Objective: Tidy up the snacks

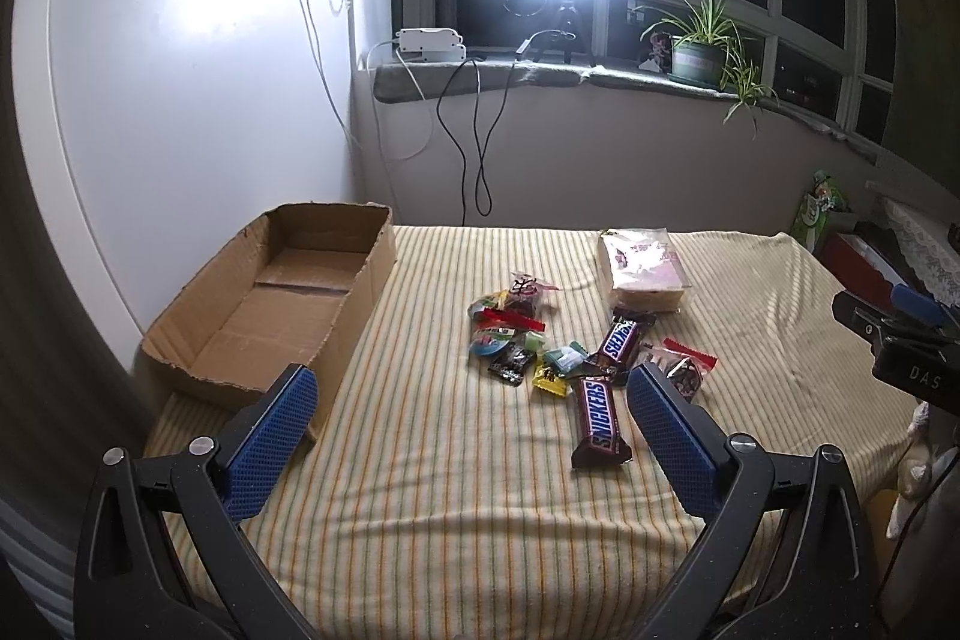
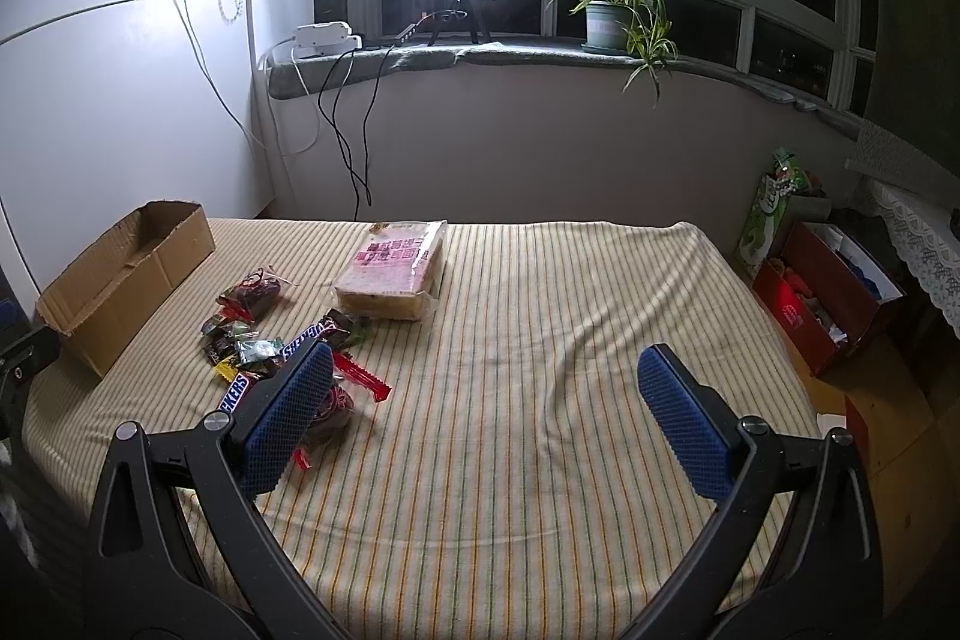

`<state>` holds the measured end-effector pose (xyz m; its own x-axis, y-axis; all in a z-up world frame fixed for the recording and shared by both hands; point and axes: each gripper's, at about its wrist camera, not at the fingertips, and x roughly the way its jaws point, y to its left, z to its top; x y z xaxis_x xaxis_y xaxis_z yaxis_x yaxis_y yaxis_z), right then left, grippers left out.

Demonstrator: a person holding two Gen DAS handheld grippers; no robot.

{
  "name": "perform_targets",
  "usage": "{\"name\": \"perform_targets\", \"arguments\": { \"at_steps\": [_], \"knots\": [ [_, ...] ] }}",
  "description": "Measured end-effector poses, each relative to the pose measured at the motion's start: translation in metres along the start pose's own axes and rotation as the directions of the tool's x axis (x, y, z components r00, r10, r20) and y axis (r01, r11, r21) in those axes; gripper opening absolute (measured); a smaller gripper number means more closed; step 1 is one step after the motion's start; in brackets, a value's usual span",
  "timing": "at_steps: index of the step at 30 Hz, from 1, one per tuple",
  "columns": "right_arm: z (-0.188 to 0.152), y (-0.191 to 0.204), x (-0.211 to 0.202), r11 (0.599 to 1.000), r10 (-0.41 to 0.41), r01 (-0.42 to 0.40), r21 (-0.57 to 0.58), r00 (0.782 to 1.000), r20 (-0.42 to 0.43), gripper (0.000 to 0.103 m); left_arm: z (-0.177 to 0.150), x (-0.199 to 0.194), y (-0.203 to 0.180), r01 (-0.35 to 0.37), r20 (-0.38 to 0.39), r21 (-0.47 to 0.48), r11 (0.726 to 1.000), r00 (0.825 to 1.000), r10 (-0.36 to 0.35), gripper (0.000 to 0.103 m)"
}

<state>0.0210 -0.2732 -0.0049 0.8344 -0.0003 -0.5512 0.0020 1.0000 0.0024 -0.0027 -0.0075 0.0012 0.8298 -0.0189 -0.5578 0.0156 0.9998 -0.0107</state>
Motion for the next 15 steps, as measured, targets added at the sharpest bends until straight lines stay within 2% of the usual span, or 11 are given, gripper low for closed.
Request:
{"name": "perform_targets", "arguments": {
  "at_steps": [15],
  "knots": [
    [-0.0007, 0.0030, 0.0001, 1.000, 0.008, -0.008, -0.004, 1.000, -0.004, 0.103, -0.0010, 0.0002, -0.0012, 0.004, 0.001, 0.000, 1.000, 1.000, -0.004, 0.102]
  ]
}}
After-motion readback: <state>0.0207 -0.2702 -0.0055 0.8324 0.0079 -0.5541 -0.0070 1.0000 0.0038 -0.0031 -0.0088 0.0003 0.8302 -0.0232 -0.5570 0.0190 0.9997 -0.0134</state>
